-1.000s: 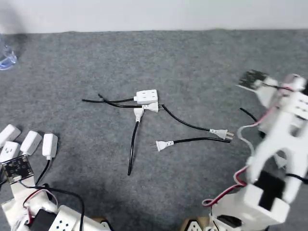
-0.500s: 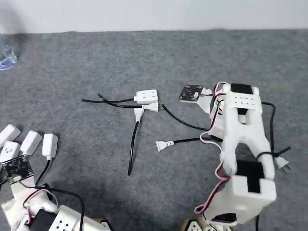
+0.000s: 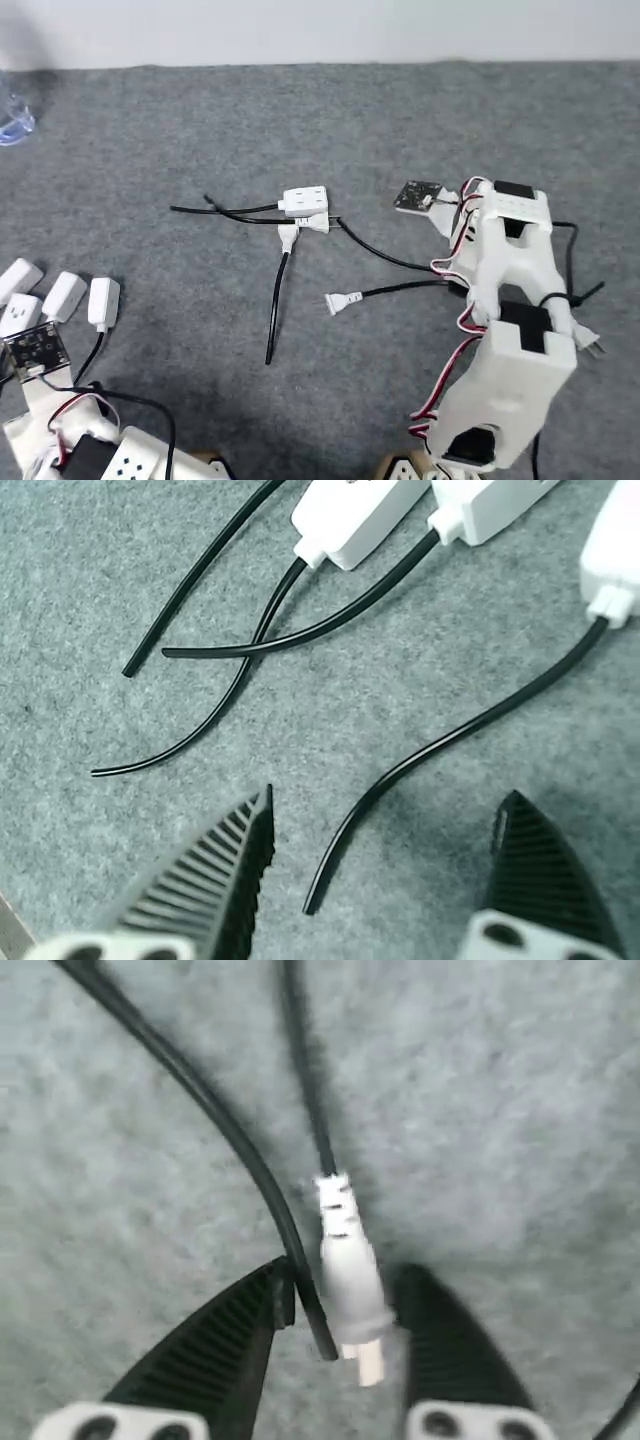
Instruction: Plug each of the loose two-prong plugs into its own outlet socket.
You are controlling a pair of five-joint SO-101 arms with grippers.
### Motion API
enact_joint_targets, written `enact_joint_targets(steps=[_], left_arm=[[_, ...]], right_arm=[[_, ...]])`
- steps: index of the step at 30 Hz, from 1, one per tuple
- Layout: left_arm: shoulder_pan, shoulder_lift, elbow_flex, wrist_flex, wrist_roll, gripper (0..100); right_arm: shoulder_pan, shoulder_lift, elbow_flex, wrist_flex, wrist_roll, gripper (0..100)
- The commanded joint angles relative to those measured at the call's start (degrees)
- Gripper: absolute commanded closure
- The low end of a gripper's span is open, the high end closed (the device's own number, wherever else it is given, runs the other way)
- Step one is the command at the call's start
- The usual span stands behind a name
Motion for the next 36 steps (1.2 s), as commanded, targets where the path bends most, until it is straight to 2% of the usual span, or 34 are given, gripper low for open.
enact_joint_targets(steps=[1,10,15,20,25,31,36], left_arm=[[0.4,-0.6,-0.3,0.6,-0.7,67],[0.4,-0.6,-0.3,0.6,-0.7,67],[0.4,-0.6,-0.3,0.6,-0.7,67],[0.4,-0.6,-0.3,0.6,-0.7,67],[0.4,-0.6,-0.3,0.6,-0.7,67],[0.4,-0.6,-0.3,0.6,-0.7,67],[0.4,-0.6,-0.3,0.6,-0.7,67]], right_arm=[[0.0,0.6,0.5,0.1,-0.3,99.8],[1.5,-12.7,0.5,3.8,-0.2,99.1],[5.5,-21.0,0.5,5.0,-0.1,99.1],[12.3,-25.6,0.5,4.6,0.1,99.1],[22.3,-29.2,0.5,4.3,6.2,99.1],[37.1,-29.9,1.1,-3.7,12.8,99.1],[42.1,-25.6,3.9,-8.7,14.9,98.9]])
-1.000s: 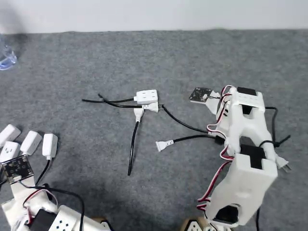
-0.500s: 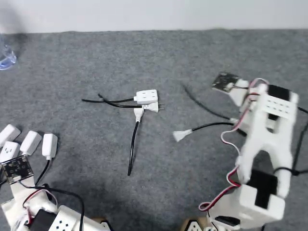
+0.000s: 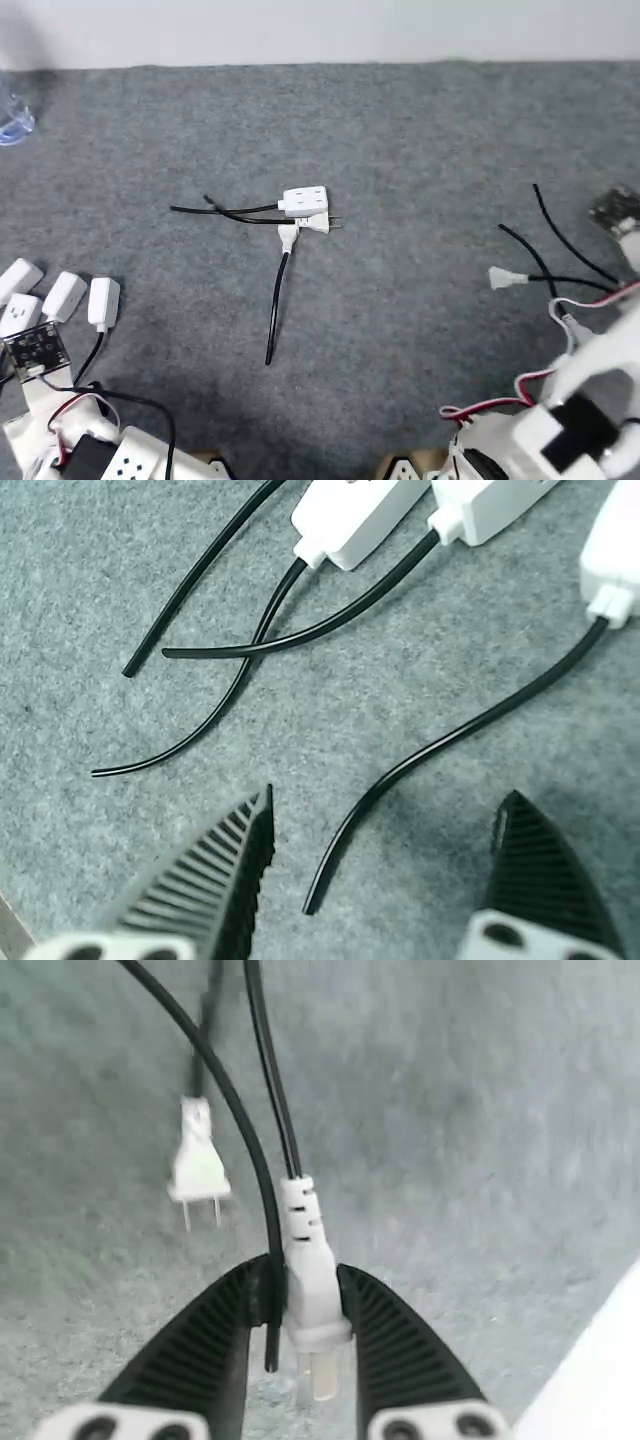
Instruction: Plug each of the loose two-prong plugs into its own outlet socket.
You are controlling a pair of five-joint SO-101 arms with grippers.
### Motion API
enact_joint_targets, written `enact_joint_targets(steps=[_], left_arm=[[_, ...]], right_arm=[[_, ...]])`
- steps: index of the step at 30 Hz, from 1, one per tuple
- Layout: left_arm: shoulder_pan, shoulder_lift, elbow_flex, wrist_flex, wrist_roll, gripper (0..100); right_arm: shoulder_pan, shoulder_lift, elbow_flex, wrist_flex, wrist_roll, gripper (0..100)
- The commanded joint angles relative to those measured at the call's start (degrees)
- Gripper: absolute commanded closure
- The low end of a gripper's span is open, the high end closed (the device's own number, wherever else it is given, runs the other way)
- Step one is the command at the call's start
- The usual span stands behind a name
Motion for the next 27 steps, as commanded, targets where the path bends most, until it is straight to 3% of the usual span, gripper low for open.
enact_joint_targets(steps=[1,3,9,11,15,19,23,27], left_arm=[[0.4,-0.6,-0.3,0.6,-0.7,67],[0.4,-0.6,-0.3,0.6,-0.7,67],[0.4,-0.6,-0.3,1.1,-0.8,67],[0.4,-0.6,-0.3,1.1,-0.8,67],[0.4,-0.6,-0.3,1.1,-0.8,67],[0.4,-0.6,-0.3,1.1,-0.8,67],[0.4,-0.6,-0.3,1.1,-0.8,67],[0.1,-0.6,-0.3,1.1,-0.8,67]], right_arm=[[2.6,1.0,0.4,-3.5,1.2,98.7],[2.9,1.4,0.3,-3.7,1.1,93.7],[2.6,-0.7,0.8,-3.4,-0.7,58.4],[2.0,-1.7,0.9,-3.3,-0.9,56.0],[-2.3,-3.7,0.5,-0.2,-1.0,60.1],[-13.7,-7.6,0.4,6.3,-5.5,67.5],[-31.3,-11.9,0.4,9.5,-19.3,72.3],[-50.8,-12.7,-0.3,10.2,-34.5,70.7]])
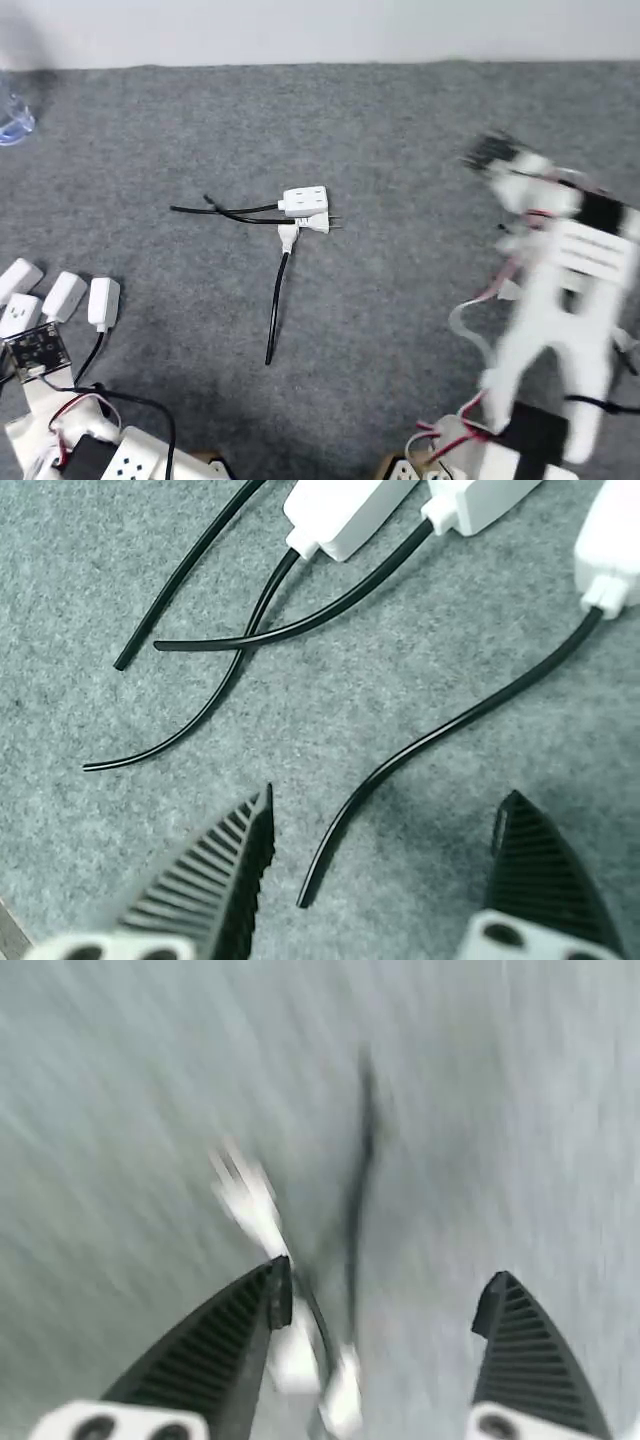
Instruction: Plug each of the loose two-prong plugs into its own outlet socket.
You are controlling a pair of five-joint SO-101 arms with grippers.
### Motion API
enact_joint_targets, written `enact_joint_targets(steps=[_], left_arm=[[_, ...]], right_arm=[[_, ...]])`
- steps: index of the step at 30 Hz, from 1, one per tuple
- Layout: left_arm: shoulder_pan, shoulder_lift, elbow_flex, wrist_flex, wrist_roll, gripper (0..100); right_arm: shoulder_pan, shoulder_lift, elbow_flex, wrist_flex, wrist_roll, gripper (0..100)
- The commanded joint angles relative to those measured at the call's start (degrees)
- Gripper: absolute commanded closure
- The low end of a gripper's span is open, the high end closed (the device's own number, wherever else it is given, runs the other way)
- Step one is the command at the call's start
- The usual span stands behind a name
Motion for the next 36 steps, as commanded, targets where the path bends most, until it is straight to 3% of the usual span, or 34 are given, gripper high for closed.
enact_joint_targets(steps=[1,7,12,24,34,36], left_arm=[[-0.1,-0.6,-0.3,-0.2,-0.8,67],[-0.1,-0.7,-0.3,-0.2,-0.8,67],[-0.1,-0.7,-0.3,-0.1,-0.8,67],[-0.1,-0.7,-0.3,0.0,-0.8,67],[-0.1,-0.7,-0.3,0.0,-0.8,67],[-0.1,-0.7,-0.3,0.0,-0.8,67]], right_arm=[[-19.2,-2.3,-1.9,1.0,-14.2,70.1],[-40.9,7.5,-11.3,1.1,-30.5,69.5],[-49.5,22.5,-21.8,1.1,-36.9,69.5],[-52.3,48.9,-44.2,5.1,-45.2,69.6],[-49.8,57.4,-46.7,7.3,-45.0,69.7],[-49.0,57.4,-46.7,9.0,-44.7,74.2]])
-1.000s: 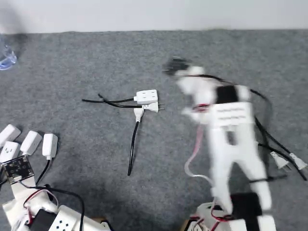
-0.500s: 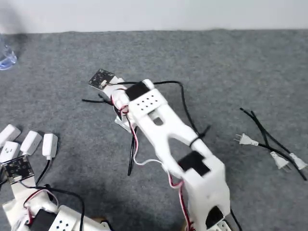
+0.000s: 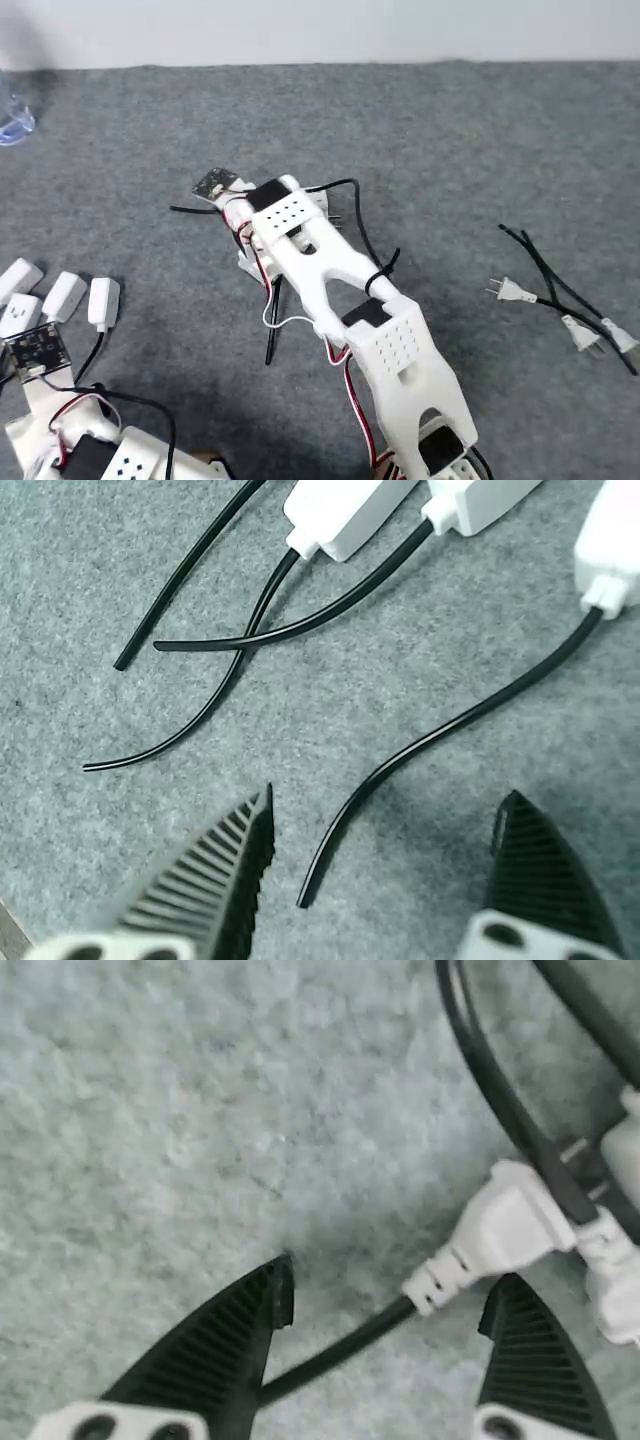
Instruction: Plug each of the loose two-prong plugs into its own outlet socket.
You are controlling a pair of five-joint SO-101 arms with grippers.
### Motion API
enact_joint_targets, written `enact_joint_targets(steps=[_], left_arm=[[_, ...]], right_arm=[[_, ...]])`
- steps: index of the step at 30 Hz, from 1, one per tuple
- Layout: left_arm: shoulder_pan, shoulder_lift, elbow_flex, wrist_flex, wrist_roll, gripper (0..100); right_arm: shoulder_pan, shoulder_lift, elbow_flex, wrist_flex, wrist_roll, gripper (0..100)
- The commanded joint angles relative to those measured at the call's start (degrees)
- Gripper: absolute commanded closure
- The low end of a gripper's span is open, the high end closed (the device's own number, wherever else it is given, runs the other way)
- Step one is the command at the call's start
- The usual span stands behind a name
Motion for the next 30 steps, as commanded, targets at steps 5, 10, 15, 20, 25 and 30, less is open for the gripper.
enact_joint_targets(steps=[5,10,15,20,25,30], left_arm=[[-0.1,-0.7,-0.3,0.0,-0.8,67],[-0.1,-0.7,-0.3,0.1,-0.8,67],[0.1,-0.7,-0.3,0.2,-0.8,67],[0.1,-0.7,-0.3,0.2,-0.8,67],[0.1,-0.7,-0.3,0.2,-0.8,67],[0.1,-0.7,-0.3,0.2,-0.8,67]], right_arm=[[3.8,-1.4,-3.3,3.8,-0.1,95.9],[5.6,-2.4,-3.7,8.2,3.7,99.1],[10.6,-10.9,-7.6,15.9,4.5,99.1],[18.0,-21.6,-11.6,21.4,6.7,99.1],[30.2,-32.2,-5.7,21.4,12.5,99.1],[47.2,-38.6,-0.8,21.2,21.7,99.1]])
